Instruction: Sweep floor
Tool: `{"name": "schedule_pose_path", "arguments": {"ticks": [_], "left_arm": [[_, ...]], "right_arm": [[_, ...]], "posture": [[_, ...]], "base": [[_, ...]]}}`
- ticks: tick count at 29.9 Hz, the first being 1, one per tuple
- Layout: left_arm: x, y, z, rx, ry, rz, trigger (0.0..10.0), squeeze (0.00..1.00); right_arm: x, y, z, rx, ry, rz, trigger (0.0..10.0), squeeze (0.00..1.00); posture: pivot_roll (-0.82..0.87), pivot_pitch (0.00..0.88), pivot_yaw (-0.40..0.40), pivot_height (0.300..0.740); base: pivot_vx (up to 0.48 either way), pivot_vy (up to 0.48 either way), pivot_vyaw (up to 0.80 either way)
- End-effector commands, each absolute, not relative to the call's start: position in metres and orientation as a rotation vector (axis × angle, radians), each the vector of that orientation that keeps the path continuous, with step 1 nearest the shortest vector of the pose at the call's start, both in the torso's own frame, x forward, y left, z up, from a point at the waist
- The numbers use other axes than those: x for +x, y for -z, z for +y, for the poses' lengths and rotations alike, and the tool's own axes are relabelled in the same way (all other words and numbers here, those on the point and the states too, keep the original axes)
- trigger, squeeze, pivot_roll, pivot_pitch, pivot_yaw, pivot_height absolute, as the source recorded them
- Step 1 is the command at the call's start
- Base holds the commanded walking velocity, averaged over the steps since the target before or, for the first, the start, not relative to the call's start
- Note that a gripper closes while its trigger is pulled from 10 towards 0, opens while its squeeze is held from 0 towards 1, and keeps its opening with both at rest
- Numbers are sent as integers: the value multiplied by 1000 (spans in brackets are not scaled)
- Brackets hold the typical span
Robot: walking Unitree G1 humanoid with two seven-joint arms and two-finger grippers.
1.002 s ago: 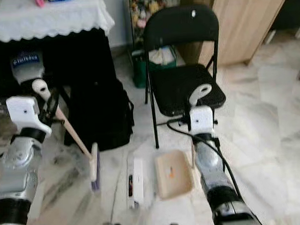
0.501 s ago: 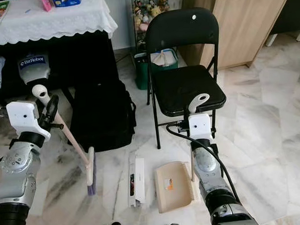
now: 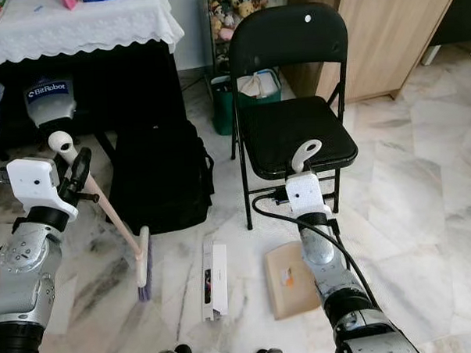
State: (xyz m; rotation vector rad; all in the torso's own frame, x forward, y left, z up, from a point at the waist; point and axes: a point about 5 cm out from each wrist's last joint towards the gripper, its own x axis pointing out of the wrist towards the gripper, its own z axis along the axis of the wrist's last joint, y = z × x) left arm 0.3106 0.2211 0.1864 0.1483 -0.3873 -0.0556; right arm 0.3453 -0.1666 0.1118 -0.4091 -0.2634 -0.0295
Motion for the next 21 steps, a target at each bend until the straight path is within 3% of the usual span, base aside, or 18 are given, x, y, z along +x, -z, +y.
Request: {"name": "schedule_pose_path", "arguments": {"ticks": [1, 6, 15, 21], "left_arm": [[307, -195, 222, 159, 60, -426, 10000, 0], [305, -198, 224, 157, 59, -431, 10000, 0], [306, -196, 218, 139, 88, -420, 10000, 0], [305, -194, 217, 128, 97, -411, 10000, 0]], "right_arm": [[347, -118, -165, -455, 19, -310, 10000, 0], [349, -121, -160, -428, 6, -314, 10000, 0], [361, -122, -172, -73, 106, -193, 10000, 0], [360, -120, -171, -79, 83, -182, 10000, 0]], "posture": [[81, 221, 21, 740], [82, 222, 19, 740], [81, 225, 17, 740], [82, 226, 14, 740]], "base": [[0, 0, 0], [0, 0, 0], [0, 0, 0], [0, 0, 0]]}}
